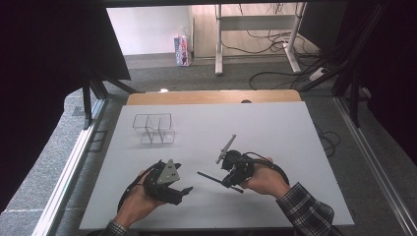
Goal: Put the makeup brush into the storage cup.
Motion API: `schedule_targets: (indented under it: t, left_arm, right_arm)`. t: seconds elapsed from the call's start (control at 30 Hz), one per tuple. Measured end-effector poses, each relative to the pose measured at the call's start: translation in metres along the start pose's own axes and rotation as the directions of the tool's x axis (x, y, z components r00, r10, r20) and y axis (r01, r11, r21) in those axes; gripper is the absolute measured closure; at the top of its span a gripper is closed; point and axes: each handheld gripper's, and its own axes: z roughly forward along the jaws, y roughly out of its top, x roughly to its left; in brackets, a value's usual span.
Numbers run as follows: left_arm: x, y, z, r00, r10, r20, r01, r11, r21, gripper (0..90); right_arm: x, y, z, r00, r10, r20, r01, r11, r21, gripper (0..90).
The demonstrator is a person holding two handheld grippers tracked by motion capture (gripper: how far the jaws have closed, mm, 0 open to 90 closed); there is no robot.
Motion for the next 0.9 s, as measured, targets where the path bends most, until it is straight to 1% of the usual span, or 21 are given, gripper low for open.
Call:
schedule_targets:
  t: [0.03,0.07,0.1,0.13,0.17,0.2,0.33,0.4,0.43,0.47,0.5,0.53,0.57,0.63,0.67,0.7,0.73,0.77,0.8,0.83,0.9]
  left_arm:
    - [-0.001,0.002,0.002,0.9999,0.016,-0.003,-0.016,0.9999,-0.003,22.8]
    - [-0.001,0.002,0.002,0.9999,0.016,-0.003,-0.016,0.9999,-0.003,24.3]
    - [-0.003,0.004,0.003,0.9993,0.037,-0.007,-0.037,0.9993,-0.005,24.3]
    - [-0.005,0.008,0.006,0.9972,0.074,-0.013,-0.074,0.9973,0.004,28.0]
    - [-0.005,0.008,0.006,0.9972,0.074,-0.013,-0.074,0.9973,0.004,29.9]
    - [-0.008,0.01,0.01,0.994,0.109,-0.012,-0.109,0.994,0.009,31.9]
    - [-0.013,0.013,0.016,0.9869,0.16,-0.015,-0.16,0.9869,0.022,39.7]
    - [-0.015,0.015,0.018,0.9817,0.19,-0.016,-0.189,0.9815,0.031,44.0]
    - [-0.015,0.015,0.018,0.9817,0.19,-0.016,-0.189,0.9815,0.031,45.6]
    - [-0.017,0.016,0.02,0.9768,0.214,-0.016,-0.213,0.9763,0.04,47.0]
    - [-0.017,0.016,0.02,0.9768,0.214,-0.016,-0.213,0.9763,0.04,48.6]
    - [-0.019,0.016,0.022,0.9717,0.235,-0.023,-0.234,0.971,0.051,50.1]
    - [-0.02,0.016,0.023,0.9694,0.244,-0.025,-0.243,0.9685,0.056,51.1]
    - [-0.021,0.015,0.024,0.9686,0.247,-0.024,-0.246,0.9675,0.061,53.9]
    - [-0.023,0.015,0.025,0.9646,0.263,-0.021,-0.261,0.9627,0.072,55.7]
    - [-0.023,0.014,0.026,0.9623,0.271,-0.022,-0.269,0.9603,0.075,57.3]
    - [-0.024,0.014,0.026,0.9596,0.28,-0.023,-0.278,0.9576,0.077,61.0]
    - [-0.024,0.014,0.026,0.9596,0.28,-0.023,-0.278,0.9576,0.077,64.9]
    - [-0.024,0.013,0.025,0.9501,0.312,-0.012,-0.309,0.9467,0.09,66.8]
    - [-0.025,0.012,0.025,0.9458,0.325,0.002,-0.323,0.941,0.1,69.4]
    - [-0.026,0.011,0.026,0.9347,0.353,0.043,-0.355,0.9278,0.113,76.5]
  right_arm:
    - [0.001,0.002,0.0,0.9999,-0.005,-0.009,0.005,1.0,0.002,83.9]
    - [0.001,0.002,0.0,0.9999,-0.005,-0.009,0.005,1.0,0.002,83.9]
    - [0.001,0.003,0.001,0.9998,-0.006,-0.019,0.006,1.0,0.003,84.0]
    - [0.002,0.006,0.001,0.9993,-0.021,-0.031,0.021,1.0,0.008,83.9]
    - [0.003,0.007,0.002,0.9992,-0.013,-0.037,0.013,1.0,0.009,83.9]
    - [0.004,0.009,0.002,0.9984,-0.018,-0.053,0.019,1.0,0.01,83.9]
    - [0.006,0.013,0.003,0.9972,-0.026,-0.069,0.027,1.0,0.01,83.9]
    - [0.007,0.015,0.003,0.9967,-0.029,-0.076,0.03,0.999,0.01,83.9]
    - [0.008,0.016,0.003,0.9964,-0.033,-0.078,0.034,0.999,0.011,83.9]
    - [0.008,0.017,0.003,0.9955,-0.039,-0.087,0.039,0.999,0.009,83.9]
    - [0.008,0.017,0.003,0.9955,-0.039,-0.087,0.039,0.999,0.009,83.9]
    - [0.01,0.019,0.002,0.9949,-0.045,-0.09,0.046,0.999,0.015,83.9]
    - [0.01,0.019,0.002,0.9947,-0.046,-0.091,0.048,0.999,0.019,83.9]
    - [0.012,0.02,0.003,0.9939,-0.058,-0.094,0.06,0.998,0.021,83.9]
    - [0.012,0.02,0.003,0.9931,-0.061,-0.101,0.064,0.998,0.026,83.9]
    - [0.013,0.021,0.004,0.9922,-0.064,-0.106,0.067,0.997,0.024,83.9]
    - [0.013,0.021,0.004,0.9917,-0.066,-0.11,0.069,0.997,0.024,83.9]
    - [0.013,0.021,0.004,0.9917,-0.066,-0.11,0.069,0.997,0.024,83.9]
    - [0.014,0.021,0.004,0.991,-0.071,-0.113,0.074,0.997,0.024,83.8]
    - [0.014,0.021,0.004,0.991,-0.074,-0.112,0.077,0.997,0.022,83.5]
    - [0.013,0.02,0.003,0.9925,-0.08,-0.093,0.081,0.997,0.004,81.0]
